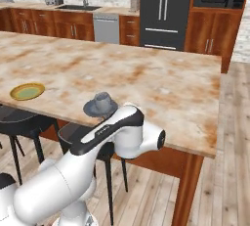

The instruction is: Retrieve the wine glasses from the counter and place one next to each plate.

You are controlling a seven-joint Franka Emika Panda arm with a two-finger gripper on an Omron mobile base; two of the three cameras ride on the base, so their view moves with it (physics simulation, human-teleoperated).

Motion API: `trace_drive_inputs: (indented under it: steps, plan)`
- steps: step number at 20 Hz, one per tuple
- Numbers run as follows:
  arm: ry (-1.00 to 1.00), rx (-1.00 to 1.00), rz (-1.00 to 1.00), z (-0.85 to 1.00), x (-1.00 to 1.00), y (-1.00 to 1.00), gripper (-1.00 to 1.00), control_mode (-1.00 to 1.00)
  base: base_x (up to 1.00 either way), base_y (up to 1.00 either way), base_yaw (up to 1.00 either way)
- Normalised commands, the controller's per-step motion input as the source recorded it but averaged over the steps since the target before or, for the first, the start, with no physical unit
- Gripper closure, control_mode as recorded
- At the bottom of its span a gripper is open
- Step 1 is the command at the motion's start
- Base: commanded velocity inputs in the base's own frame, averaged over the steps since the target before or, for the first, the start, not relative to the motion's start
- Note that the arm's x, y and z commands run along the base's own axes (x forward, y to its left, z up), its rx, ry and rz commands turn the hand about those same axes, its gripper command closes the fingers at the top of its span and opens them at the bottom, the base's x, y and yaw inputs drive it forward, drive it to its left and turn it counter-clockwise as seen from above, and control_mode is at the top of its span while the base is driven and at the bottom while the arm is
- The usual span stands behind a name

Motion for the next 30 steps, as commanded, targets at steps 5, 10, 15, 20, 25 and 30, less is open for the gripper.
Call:
trace_drive_inputs:
  steps: [5, 10, 15, 20, 25, 30]
  plan:
    - [0.00, 0.00, 0.00, 0.00, 0.00, 0.00, 1.00, 1.00, 0.46, -0.57, 0.06]
    - [0.01, 0.17, 0.09, -0.07, 0.29, -0.17, 1.00, -1.00, 0.05, -0.06, 0.02]
    - [0.12, 0.05, 0.02, -0.20, 0.75, 0.31, 1.00, -1.00, 0.00, 0.00, 0.00]
    - [0.19, 0.00, 0.00, -0.33, 0.83, 0.42, 1.00, -1.00, 0.00, 0.00, 0.00]
    - [0.05, 0.02, 0.03, -0.32, 0.36, 0.18, 1.00, -1.00, 0.00, 0.00, 0.00]
    - [-0.02, 0.01, 0.03, -0.37, 0.24, 0.22, 1.00, -1.00, 0.00, 0.00, 0.00]
